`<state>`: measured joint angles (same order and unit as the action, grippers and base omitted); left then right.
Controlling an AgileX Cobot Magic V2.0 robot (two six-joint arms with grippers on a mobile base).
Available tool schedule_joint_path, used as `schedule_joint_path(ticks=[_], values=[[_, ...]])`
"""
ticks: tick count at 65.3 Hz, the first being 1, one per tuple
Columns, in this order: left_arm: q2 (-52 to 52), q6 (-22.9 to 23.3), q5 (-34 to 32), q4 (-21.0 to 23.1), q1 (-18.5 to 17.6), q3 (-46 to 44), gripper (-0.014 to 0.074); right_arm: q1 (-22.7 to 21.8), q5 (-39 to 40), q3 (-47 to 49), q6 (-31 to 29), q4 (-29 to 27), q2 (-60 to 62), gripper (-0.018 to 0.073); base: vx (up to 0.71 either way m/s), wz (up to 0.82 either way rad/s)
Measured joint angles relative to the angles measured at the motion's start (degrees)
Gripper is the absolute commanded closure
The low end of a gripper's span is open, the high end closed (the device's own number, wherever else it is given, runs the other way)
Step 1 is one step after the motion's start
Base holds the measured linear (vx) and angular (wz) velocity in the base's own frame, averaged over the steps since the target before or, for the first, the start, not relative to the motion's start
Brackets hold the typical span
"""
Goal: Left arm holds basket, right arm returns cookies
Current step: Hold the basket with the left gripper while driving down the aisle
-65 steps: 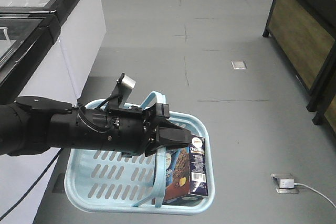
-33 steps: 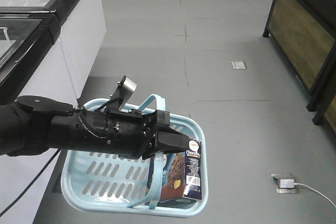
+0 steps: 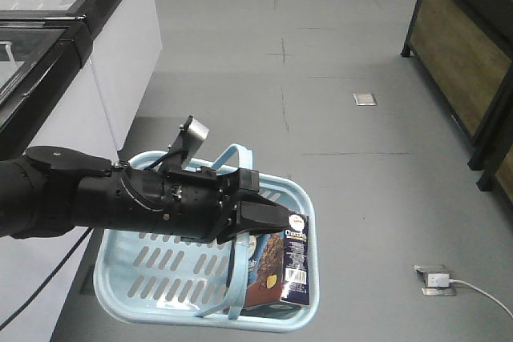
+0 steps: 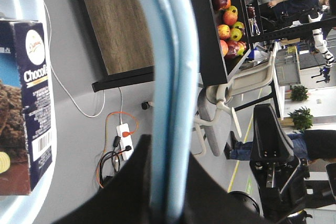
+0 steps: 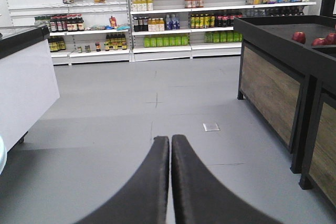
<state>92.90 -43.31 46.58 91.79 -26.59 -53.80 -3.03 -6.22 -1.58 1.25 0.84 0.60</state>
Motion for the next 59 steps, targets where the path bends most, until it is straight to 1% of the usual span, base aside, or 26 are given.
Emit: schedule_joint_path(ticks=[28,59], values=[[0.0,0.0,0.1,-0.1,0.0,0.0,0.0604,0.0,0.0,0.0,0.0,0.0,0.0,0.0567,0.02,-0.03],[0.0,0.0,0.1,-0.1,0.0,0.0,0.0604,0.0,0.0,0.0,0.0,0.0,0.0,0.0567,0.11,-0.09]])
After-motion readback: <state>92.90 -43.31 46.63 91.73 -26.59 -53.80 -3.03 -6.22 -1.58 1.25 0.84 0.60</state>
